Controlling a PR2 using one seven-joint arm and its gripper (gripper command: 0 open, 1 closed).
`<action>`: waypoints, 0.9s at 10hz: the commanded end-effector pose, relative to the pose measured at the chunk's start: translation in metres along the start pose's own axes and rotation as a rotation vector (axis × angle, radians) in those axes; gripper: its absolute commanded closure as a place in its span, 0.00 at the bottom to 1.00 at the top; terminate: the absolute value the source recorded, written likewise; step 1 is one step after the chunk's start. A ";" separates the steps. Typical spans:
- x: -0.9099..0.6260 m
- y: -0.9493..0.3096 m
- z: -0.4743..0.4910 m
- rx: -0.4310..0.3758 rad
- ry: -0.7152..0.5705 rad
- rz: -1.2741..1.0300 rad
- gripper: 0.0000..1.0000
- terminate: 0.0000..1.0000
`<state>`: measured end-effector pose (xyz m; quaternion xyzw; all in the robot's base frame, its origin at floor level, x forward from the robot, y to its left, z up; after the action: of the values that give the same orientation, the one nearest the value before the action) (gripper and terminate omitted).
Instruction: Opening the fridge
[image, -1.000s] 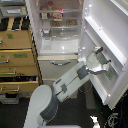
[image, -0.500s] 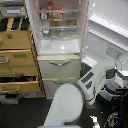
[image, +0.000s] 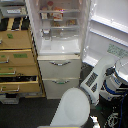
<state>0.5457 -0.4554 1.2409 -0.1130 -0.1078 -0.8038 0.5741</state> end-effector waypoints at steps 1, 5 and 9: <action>0.186 -0.079 -0.146 0.143 -0.036 0.156 0.00 0.00; -0.131 -0.021 -0.095 0.245 -0.053 0.518 0.00 0.00; -0.296 -0.046 -0.097 0.273 -0.048 0.667 0.00 0.00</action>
<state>0.5484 -0.4714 1.1448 -0.0930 -0.1739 -0.6982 0.6882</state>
